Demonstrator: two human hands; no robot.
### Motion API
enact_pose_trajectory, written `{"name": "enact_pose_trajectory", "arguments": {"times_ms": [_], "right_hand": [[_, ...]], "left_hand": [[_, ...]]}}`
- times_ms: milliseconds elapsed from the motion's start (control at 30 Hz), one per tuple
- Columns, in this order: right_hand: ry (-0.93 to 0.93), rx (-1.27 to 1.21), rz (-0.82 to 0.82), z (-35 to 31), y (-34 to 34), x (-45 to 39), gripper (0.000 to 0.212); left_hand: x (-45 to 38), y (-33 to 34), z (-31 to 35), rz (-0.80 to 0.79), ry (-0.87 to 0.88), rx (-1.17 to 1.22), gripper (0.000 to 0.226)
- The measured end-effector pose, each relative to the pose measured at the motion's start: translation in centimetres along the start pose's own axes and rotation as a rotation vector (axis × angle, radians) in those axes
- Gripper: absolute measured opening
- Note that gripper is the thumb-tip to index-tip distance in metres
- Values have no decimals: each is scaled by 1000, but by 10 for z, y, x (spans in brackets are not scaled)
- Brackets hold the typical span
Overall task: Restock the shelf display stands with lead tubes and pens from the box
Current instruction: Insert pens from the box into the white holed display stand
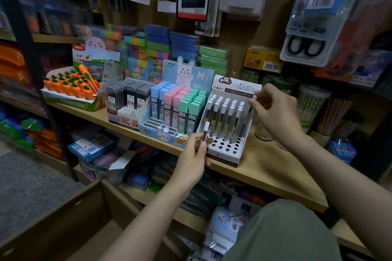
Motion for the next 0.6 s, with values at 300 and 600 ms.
{"name": "enact_pose_trajectory", "arguments": {"times_ms": [300, 600], "right_hand": [[20, 83, -7, 4, 8, 0, 11], [77, 105, -26, 7, 10, 6, 19]], "left_hand": [[0, 0, 0, -11, -28, -19, 18], [7, -2, 4, -26, -64, 154, 21]]}}
Point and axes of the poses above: each hand's wrist, its own x-axis away from the middle knuckle, its own y-axis out of the palm, z = x × y, the point moved 4 cm from there along -x, towards the middle knuckle, and after that the axes turned 13 degrees about x, right-handed, at the moved point
